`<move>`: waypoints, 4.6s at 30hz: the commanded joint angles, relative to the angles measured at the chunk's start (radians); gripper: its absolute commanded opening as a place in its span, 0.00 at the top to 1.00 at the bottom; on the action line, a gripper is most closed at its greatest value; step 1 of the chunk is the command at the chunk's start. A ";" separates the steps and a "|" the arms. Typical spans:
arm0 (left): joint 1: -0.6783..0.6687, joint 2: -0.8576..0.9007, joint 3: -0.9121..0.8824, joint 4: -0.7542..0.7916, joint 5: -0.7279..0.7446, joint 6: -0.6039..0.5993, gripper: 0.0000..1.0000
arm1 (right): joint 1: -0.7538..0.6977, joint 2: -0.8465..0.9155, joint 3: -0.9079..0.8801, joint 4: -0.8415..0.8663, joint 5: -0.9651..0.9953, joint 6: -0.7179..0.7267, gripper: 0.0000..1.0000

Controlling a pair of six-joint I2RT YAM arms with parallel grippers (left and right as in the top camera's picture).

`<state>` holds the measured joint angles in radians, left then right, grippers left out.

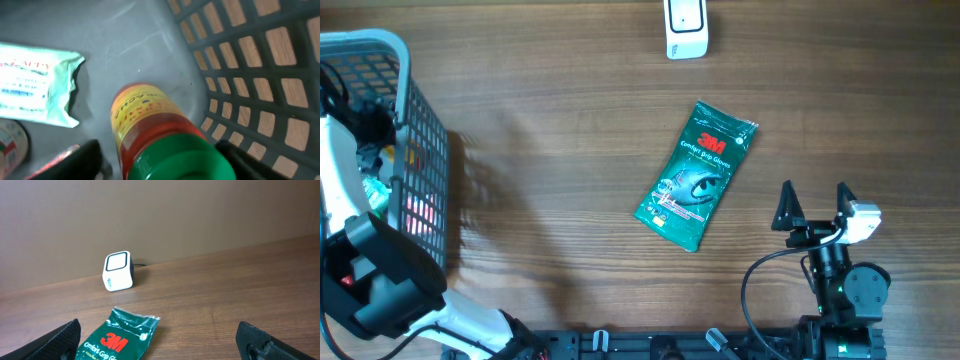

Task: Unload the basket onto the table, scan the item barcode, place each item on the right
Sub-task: 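Move the left gripper into the basket and grasp the orange bottle, then carry the orange bottle out and set it beside the 3M pack, then reach the left gripper into the basket and grasp the green-capped jar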

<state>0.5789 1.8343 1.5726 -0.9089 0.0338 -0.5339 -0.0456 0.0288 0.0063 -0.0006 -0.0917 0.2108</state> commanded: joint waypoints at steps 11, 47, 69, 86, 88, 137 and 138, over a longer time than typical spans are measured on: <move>0.035 -0.211 0.071 0.010 -0.008 0.005 0.51 | 0.000 0.000 -0.001 0.003 0.014 -0.001 0.00; -0.719 -0.239 0.142 -0.124 0.078 0.032 0.52 | 0.000 0.000 -0.001 0.003 0.014 -0.001 0.00; -1.059 0.069 0.142 -0.169 -0.106 0.063 0.51 | 0.000 0.000 -0.001 0.003 0.014 -0.001 0.00; -1.152 0.129 0.141 -0.154 -0.156 0.056 0.35 | 0.000 0.000 -0.001 0.003 0.014 -0.001 0.00; -1.152 0.116 0.145 -0.154 -0.159 0.056 0.14 | 0.000 0.000 -0.001 0.003 0.014 -0.001 0.00; 0.109 -0.319 0.053 -0.517 -0.403 -0.676 0.00 | 0.000 0.000 -0.001 0.003 0.014 -0.001 0.00; 0.115 -0.319 0.021 -0.489 -0.396 -0.676 0.00 | 0.000 0.000 -0.001 0.003 0.014 -0.001 0.00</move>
<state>0.6689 1.5085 1.6939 -1.4559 -0.3923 -1.1892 -0.0456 0.0288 0.0063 -0.0006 -0.0879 0.2108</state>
